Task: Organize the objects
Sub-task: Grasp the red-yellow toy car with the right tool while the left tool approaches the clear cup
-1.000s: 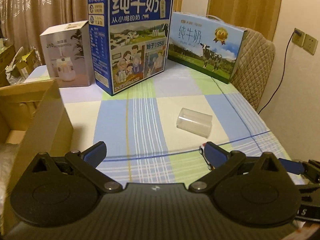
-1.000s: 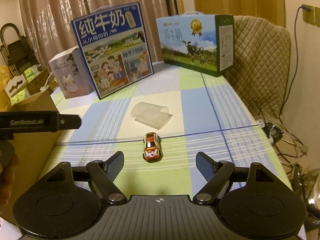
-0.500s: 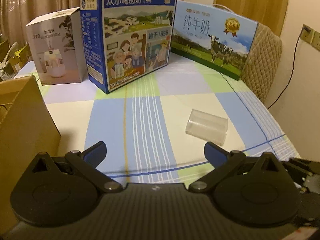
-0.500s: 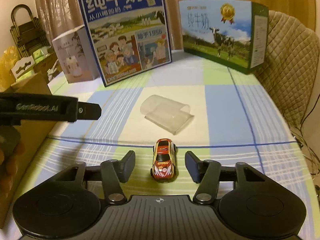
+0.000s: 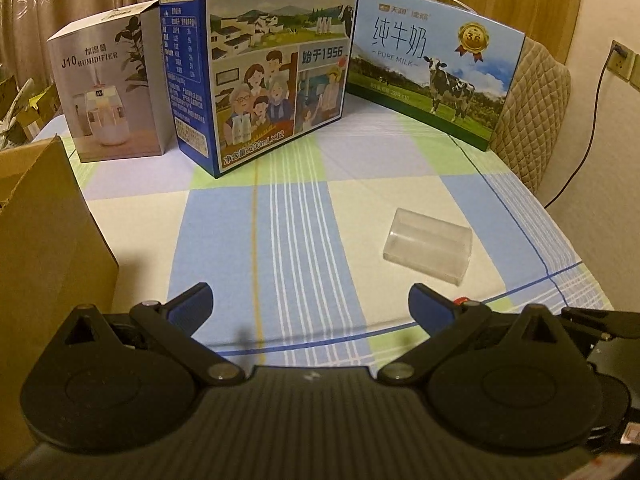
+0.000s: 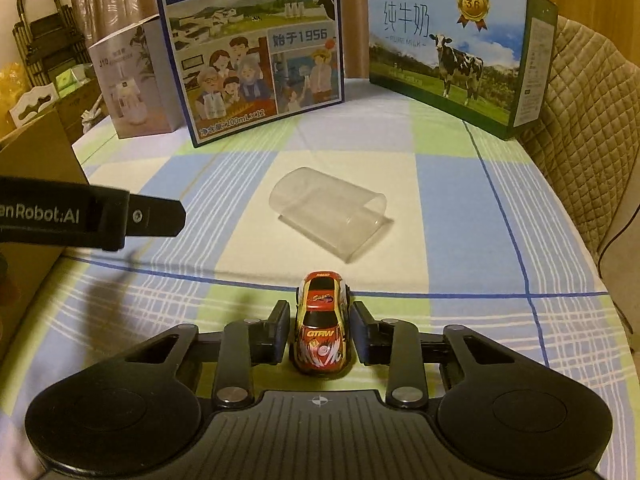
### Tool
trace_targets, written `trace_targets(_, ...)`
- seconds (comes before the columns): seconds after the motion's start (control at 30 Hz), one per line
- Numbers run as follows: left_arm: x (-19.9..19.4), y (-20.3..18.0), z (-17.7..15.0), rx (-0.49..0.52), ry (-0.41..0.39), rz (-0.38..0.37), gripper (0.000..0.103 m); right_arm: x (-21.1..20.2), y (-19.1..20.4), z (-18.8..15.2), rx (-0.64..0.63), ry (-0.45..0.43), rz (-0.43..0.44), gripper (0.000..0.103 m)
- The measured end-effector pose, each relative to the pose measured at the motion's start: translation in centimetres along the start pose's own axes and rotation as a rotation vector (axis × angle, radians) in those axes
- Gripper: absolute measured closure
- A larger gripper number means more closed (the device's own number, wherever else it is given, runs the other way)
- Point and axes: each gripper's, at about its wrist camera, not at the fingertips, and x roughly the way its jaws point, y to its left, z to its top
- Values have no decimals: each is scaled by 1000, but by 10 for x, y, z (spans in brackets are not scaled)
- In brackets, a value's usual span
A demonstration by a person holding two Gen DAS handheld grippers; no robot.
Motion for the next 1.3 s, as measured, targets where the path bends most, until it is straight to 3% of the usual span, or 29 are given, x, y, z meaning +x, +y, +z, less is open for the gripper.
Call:
trace_targets(0.33,3,-2,-1,11,5,-11,1,-1,0,-1,-27,1,-19,77)
trace_targets(0.53,8,-7,-1,34,5,-28,1,-21,-23,7,41,-67,-88,77)
trace_targets(0.73,21,-22,8,99,-35,-108,1,-33,-55,13,152,-113,-144,77)
trace_targets(1.03,49,-55,15,243,-48,-219,7,-29,-71,15,196,-106,-152,77)
trace_targets(1.3,69,-65,13,248,-55,-284,9,-29,-75,11,217,-100,-142,77)
